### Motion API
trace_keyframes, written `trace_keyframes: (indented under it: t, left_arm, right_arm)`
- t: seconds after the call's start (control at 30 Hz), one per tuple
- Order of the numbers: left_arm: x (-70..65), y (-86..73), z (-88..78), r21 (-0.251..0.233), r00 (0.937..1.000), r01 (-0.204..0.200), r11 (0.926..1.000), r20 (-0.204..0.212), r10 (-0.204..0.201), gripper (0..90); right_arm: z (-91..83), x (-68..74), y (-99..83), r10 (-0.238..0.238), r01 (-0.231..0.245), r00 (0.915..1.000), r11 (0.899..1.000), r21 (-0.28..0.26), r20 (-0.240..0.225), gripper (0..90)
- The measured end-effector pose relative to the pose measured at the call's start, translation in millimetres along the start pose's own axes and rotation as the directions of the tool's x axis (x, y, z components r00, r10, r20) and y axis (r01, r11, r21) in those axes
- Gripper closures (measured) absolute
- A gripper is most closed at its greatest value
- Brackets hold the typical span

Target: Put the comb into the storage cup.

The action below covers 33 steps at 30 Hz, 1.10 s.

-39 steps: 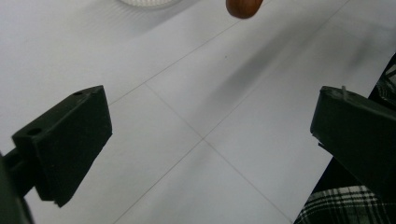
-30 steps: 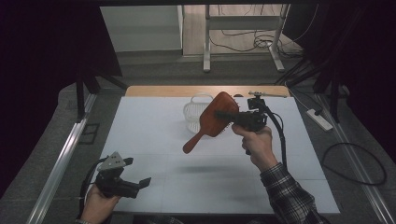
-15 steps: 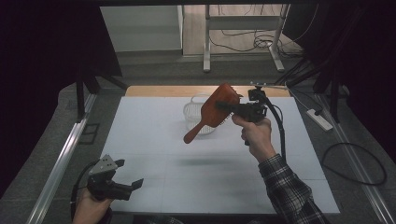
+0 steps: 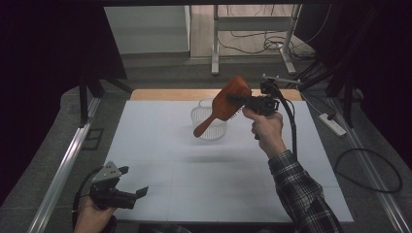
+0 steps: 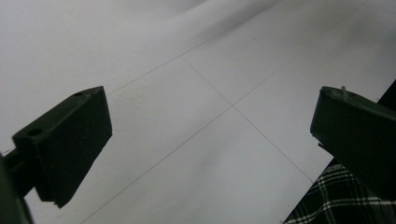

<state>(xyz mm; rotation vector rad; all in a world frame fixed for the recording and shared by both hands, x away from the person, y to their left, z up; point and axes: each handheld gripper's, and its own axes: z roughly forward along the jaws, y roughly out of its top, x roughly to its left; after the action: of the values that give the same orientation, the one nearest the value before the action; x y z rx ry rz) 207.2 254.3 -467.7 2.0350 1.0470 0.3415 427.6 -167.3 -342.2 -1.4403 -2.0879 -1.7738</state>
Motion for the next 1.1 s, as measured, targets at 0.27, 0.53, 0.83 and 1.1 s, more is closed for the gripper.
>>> trace_keyframes:
  t: [0.27,0.53,0.83,1.1]
  left_arm:
    - [0.0,0.1,-0.1,0.012,1.0000,-0.004,0.9999,-0.003,0.004,0.0]
    - [0.0,0.4,1.3,0.019,1.0000,-0.001,0.9998,-0.004,0.001,0.0]
    - [0.0,0.5,1.6,0.024,1.0000,-0.004,0.9997,-0.004,0.004,0.0]
    - [0.1,0.4,1.6,0.024,1.0000,-0.002,0.9997,-0.002,0.002,0.0]
  right_arm:
    - [5.6,-4.9,9.3,0.003,-0.002,0.9995,1.000,-0.012,0.030,56.3]
    - [12.8,-10.6,17.9,0.011,-0.010,0.9983,1.000,-0.028,0.057,56.3]
    - [19.0,-17.9,26.7,0.023,-0.018,0.9948,0.998,-0.053,0.099,56.2]
    - [28.3,-27.0,25.5,0.022,-0.016,0.9898,0.999,-0.049,0.141,56.1]
